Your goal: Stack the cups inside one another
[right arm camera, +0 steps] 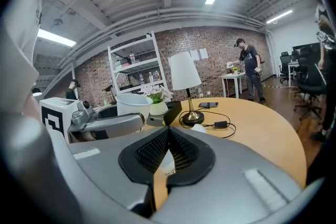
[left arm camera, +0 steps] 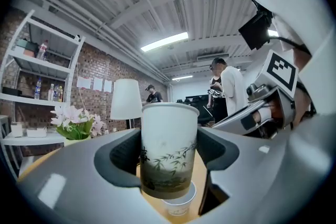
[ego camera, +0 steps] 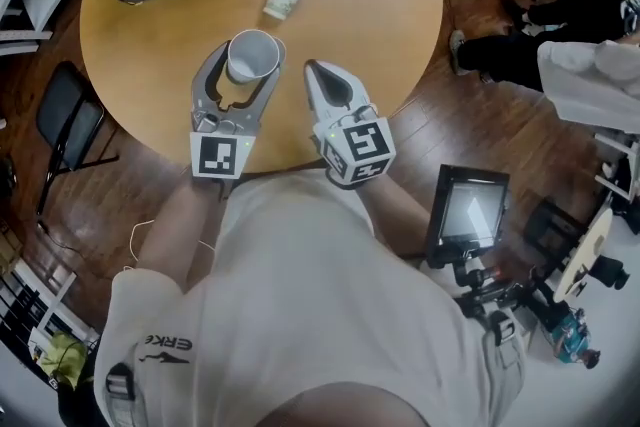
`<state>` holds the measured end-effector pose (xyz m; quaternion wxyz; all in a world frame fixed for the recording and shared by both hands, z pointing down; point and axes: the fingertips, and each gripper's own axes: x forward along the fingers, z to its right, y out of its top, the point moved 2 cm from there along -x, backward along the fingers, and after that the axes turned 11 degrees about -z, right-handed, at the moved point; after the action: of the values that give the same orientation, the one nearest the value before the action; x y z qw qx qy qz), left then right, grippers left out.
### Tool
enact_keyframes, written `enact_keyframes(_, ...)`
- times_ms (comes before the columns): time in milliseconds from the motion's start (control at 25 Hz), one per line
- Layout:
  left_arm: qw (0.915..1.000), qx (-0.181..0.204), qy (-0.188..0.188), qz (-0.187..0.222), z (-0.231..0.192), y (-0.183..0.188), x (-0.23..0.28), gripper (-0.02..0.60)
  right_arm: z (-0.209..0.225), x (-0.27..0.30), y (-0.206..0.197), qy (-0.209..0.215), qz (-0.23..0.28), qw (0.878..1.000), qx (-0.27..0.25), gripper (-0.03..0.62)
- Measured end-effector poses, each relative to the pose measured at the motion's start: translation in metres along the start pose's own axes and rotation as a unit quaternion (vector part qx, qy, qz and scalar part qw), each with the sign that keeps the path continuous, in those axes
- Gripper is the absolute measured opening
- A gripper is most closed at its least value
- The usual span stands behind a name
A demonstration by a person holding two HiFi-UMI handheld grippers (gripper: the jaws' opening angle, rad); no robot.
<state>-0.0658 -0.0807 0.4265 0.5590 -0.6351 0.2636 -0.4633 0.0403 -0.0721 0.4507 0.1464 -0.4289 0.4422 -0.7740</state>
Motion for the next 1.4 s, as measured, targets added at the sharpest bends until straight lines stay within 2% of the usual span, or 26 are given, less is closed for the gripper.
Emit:
enact_keyframes(240,0.9992,0.0,-0.022,0.033,0.026,0.029,-0.009,0.327,-0.001,-0.027,0.025,-0.012,0.034,0.999,-0.021,0.014)
enact_keyframes(520,0.9969,-0.015,-0.029,0.072,0.03,0.057,-0.016,0.327,-0.013,-0.042,0.066,-0.007,0.09,0.994,-0.067,0.014)
enact_keyframes(720,0.9944,-0.005,-0.035,0.099,0.038,0.078,-0.026,0.327,-0.024,-0.058,0.092,0.003,0.119,0.988,-0.095,0.014)
enact_keyframes(1120,0.9949,0.02,-0.037,0.091,0.047,0.077,-0.029,0.327,-0.03,-0.071,0.101,0.01,0.137,0.985,-0.106,0.014)
enact_keyframes(1400,0.9951,0.011,-0.024,0.095,0.04,0.075,-0.031,0.327,-0.027,-0.067,0.098,0.026,0.139,0.986,-0.087,0.014)
